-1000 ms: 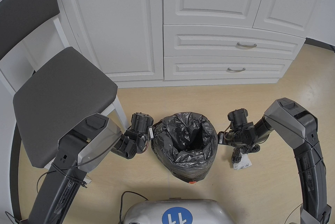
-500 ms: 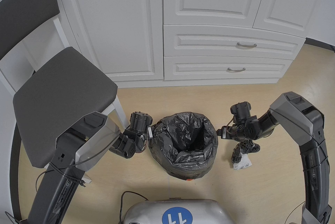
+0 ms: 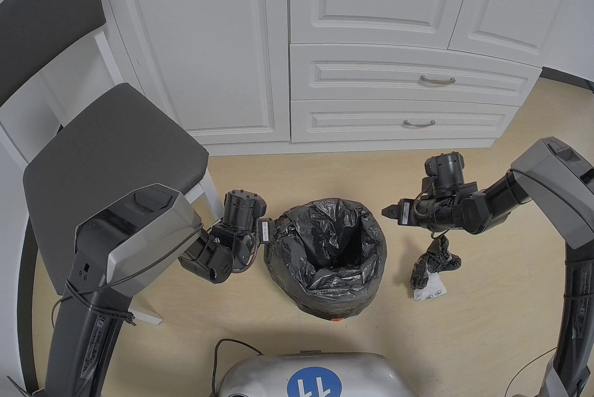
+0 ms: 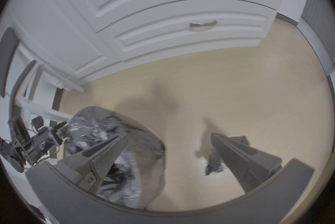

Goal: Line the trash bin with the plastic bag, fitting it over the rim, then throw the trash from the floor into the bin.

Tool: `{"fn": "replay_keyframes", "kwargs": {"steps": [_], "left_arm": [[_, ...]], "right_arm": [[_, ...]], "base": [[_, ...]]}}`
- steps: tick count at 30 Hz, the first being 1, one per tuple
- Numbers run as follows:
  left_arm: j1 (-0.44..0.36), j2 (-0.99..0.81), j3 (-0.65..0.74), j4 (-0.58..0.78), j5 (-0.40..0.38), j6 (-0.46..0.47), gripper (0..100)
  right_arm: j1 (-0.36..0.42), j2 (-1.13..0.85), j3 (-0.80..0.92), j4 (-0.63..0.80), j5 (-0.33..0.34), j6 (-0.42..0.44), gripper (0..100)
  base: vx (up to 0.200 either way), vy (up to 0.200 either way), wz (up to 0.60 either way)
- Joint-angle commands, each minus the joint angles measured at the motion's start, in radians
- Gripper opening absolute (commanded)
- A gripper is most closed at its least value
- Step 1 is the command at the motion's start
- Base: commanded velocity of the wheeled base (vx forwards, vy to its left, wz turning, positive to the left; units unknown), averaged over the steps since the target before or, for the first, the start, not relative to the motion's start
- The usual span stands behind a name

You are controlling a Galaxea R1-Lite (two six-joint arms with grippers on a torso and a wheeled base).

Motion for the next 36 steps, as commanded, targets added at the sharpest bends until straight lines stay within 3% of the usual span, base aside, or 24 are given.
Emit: {"fn": "replay_keyframes", "kwargs": {"steps": [1,6,11,22,31,36], "left_arm": [[-0.022,-0.033,0.071,-0.071,0.002,0.050,100],[-0.037,-0.068,0.129,-0.117,0.002,0.095,100],[-0.053,-0.110,0.163,-0.122,0.020,0.104,100],[-0.054,-0.170,0.276,-0.213,0.022,0.146,100],[-0.083,-0.228,0.387,-0.320,0.025,0.167,100],[-0.088,-0.254,0.411,-0.318,0.045,0.179,100]], "right_arm": [[0.074,-0.044,0.081,-0.070,-0.009,-0.010,100],[0.144,-0.065,0.161,-0.139,-0.011,-0.044,100],[0.252,-0.048,0.212,-0.202,-0.063,-0.045,100],[0.355,-0.007,0.152,-0.201,-0.061,-0.054,100],[0.344,0.119,0.071,-0.187,-0.034,-0.011,100],[0.317,0.117,0.067,-0.132,0.043,0.044,100]], "base": [[0.000,0.000,0.00],[0.000,0.000,0.00],[0.000,0.000,0.00],[0.000,0.000,0.00],[0.000,0.000,0.00],[0.000,0.000,0.00]]}}
